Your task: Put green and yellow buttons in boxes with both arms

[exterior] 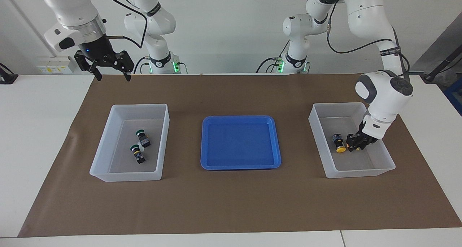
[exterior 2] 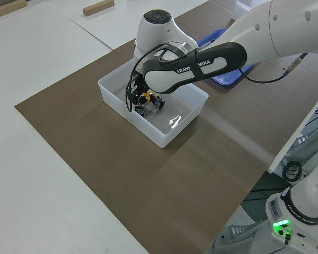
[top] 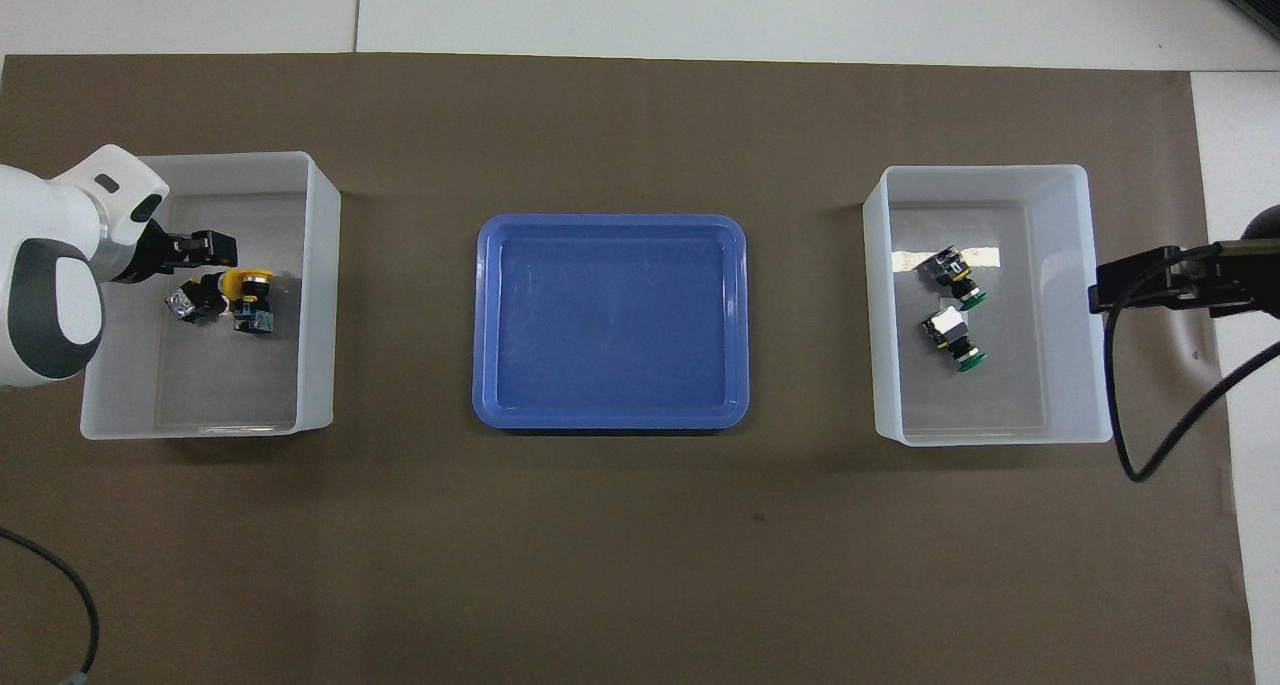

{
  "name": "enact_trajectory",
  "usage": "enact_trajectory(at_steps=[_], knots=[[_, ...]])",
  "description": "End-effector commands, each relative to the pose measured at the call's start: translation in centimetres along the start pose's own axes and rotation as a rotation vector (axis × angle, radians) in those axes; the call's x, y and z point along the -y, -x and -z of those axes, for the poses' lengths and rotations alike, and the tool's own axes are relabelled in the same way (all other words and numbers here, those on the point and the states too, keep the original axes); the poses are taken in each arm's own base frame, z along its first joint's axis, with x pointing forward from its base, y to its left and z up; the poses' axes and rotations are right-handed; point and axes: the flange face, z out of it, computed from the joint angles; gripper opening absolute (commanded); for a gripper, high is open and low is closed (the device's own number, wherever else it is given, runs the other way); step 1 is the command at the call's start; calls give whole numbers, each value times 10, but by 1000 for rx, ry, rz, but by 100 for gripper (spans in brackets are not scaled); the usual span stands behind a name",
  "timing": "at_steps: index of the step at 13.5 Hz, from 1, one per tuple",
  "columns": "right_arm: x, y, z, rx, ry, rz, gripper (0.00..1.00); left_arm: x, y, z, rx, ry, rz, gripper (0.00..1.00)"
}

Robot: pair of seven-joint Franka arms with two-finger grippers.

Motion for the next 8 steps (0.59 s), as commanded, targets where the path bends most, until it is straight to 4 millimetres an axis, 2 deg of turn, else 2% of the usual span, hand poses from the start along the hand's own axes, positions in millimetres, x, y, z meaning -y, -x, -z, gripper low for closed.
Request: enact_trajectory(at_steps=[1, 3, 4, 6, 7, 8], knots=[[-14, 2, -1, -9, -2, -34, 100, -9, -17, 50, 45, 9, -27, 100], [-19, -1, -1, -34, -7, -40, 100, -23, -24, 96, 83, 14, -49, 100], [-25, -1, -3, -32, -6, -49, 100, -31, -24, 112, 103, 17, -59, 100], [-27, -1, -2, -33, -6, -43, 100, -51, -14, 149, 106, 21, -89, 100], [-27, -1, -2, -33, -6, -27, 100, -57, -6, 173, 85, 22, -99, 100], [-28, -1, -2, -33, -6, -19, 100, -60, 2, 188, 92, 22, -104, 100]])
